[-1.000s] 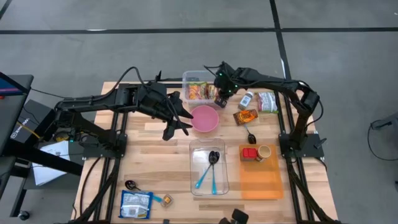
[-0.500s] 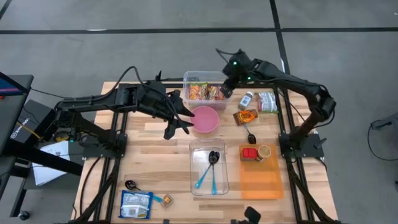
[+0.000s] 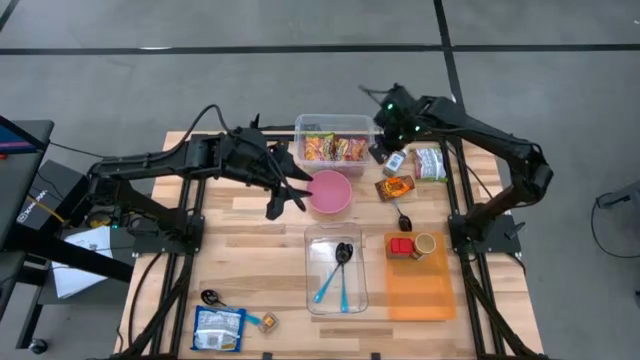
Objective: Pick & Place Food Item
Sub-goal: Adjust the top transparent bin
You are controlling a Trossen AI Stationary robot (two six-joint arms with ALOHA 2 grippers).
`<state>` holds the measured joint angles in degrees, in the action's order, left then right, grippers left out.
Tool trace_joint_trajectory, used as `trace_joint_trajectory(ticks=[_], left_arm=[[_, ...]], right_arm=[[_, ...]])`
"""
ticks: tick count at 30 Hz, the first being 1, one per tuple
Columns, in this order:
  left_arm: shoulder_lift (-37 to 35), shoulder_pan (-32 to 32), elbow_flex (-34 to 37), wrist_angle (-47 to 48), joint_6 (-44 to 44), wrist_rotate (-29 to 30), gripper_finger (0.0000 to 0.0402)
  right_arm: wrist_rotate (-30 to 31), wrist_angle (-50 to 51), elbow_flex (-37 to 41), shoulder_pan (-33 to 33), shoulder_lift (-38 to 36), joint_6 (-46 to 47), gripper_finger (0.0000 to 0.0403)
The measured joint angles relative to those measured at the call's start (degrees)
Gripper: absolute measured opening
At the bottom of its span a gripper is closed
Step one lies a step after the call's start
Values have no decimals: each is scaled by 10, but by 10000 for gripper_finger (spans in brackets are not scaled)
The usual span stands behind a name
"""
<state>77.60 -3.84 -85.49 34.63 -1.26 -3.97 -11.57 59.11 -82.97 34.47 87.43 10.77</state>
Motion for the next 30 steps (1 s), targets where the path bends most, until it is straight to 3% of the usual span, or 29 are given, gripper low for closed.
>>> trace_joint_trajectory(ticks=[7, 16, 30], left_arm=[[-1, 0, 31, -10, -12, 0, 172], [-2, 2, 75, -25, 13, -1, 172], [-6, 2, 75, -28, 17, -1, 172]], right_arm=[[-9, 2, 0, -40, 50, 15, 3], [-19, -1, 0, -32, 100, 15, 1], [-3, -21, 0, -13, 112, 28, 0]])
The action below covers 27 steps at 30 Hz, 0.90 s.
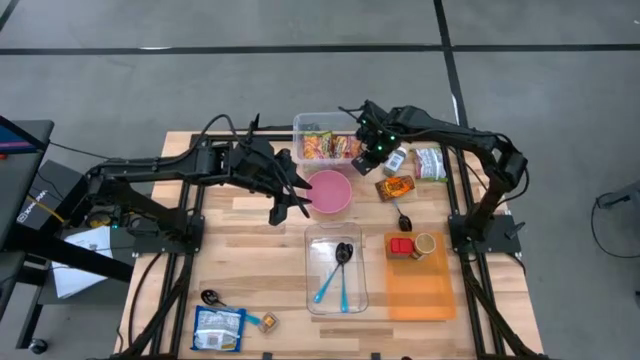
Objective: Pick & Place Food Item
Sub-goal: Adjust the top transparent bin
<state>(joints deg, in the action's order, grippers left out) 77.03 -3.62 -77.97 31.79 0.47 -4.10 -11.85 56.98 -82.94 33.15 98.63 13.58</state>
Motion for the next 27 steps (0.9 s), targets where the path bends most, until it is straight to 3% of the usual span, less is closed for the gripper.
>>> trace_joint_trajectory(ticks=[7, 14, 18, 22, 27], left_arm=[[0, 0, 0, 3, 1, 3, 172], [14, -17, 0, 88, 39, 114, 162], [60, -57, 0, 113, 42, 87, 109], [123, -106, 0, 108, 10, 53, 21], [183, -169, 0, 83, -15, 28, 3]], right_arm=[[-4, 24, 0, -21, -34, 9, 0], [-2, 21, 0, -32, -103, 60, 0], [0, 21, 0, -40, -153, 85, 0], [18, 22, 0, -54, -202, 112, 0], [44, 30, 0, -71, -247, 144, 0]])
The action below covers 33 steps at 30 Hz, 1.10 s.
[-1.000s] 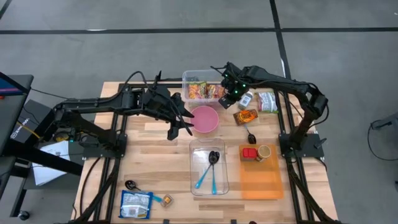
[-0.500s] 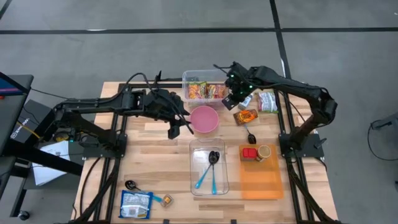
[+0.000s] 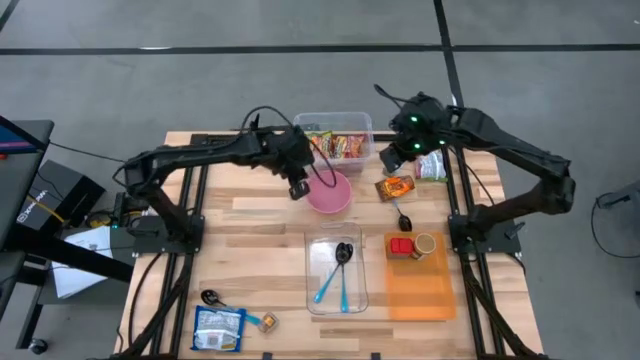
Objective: Pick & Place Food Item
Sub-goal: Adjust the top transparent bin, then put the orange seasoning pack into the orange bin
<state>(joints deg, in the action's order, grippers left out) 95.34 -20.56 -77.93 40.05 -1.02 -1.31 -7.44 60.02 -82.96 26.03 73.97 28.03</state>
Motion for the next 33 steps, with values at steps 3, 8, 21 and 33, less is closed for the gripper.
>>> trace_joint_trajectory(ticks=[3, 8, 21, 33], left_arm=[[25, -31, 0, -12, -3, -36, 1], [51, -47, 0, -48, -3, -46, 1], [63, -51, 0, -81, -2, -15, 0], [26, -21, 0, -72, -1, -95, 0]], right_arm=[[18, 10, 0, -10, -20, 16, 0], [54, 42, 0, -25, -43, 32, 0], [79, 75, 0, -35, -58, 40, 0], [111, 137, 0, -33, -58, 35, 0]])
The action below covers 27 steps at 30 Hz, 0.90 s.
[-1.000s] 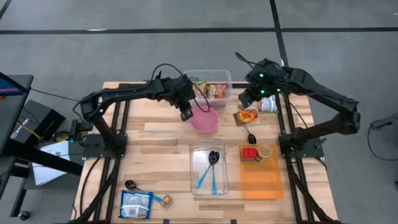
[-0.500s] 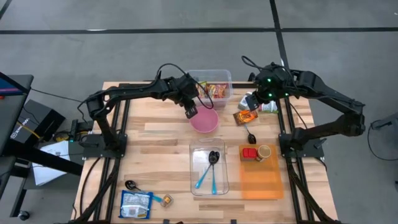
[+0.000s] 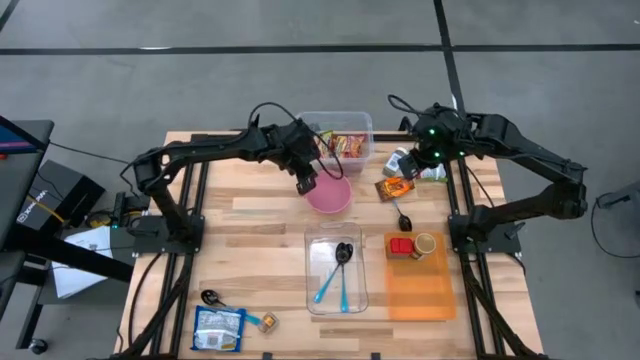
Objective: Pick & Place Food Item
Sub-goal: Put the orange seasoning pack into the orange bin
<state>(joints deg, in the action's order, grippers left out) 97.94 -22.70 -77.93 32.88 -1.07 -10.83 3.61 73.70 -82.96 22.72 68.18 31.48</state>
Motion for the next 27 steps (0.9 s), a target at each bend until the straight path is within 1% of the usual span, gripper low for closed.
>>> trace_joint_trajectory(ticks=[2, 4, 11, 13, 16, 18, 21, 24, 27], left_arm=[[-25, 12, 0, -5, -1, -15, 0], [-53, 25, 0, -4, -1, -17, 0], [-159, 68, 0, -8, -1, -16, 1], [-183, 76, 0, -21, -1, -9, 4], [-209, 81, 0, -32, -2, 20, 11], [-223, 81, 0, -29, -3, 36, 19], [-237, 81, 0, -30, -5, 51, 37], [-242, 79, -1, -30, -5, 53, 58], [-246, 80, 0, -15, -2, 53, 78]], right_arm=[[14, 26, 0, 0, 0, 0, 0], [22, 42, 0, 0, 0, 0, 0], [25, 83, 0, -13, -19, -12, 0], [31, 84, 0, -13, -25, -9, 0], [40, 87, 0, -6, -29, -2, 6], [40, 95, 0, 2, -29, -4, 18], [47, 105, 0, 8, -30, -5, 50], [56, 106, 1, 8, -30, -4, 87], [55, 100, 27, 9, -29, 9, 122]])
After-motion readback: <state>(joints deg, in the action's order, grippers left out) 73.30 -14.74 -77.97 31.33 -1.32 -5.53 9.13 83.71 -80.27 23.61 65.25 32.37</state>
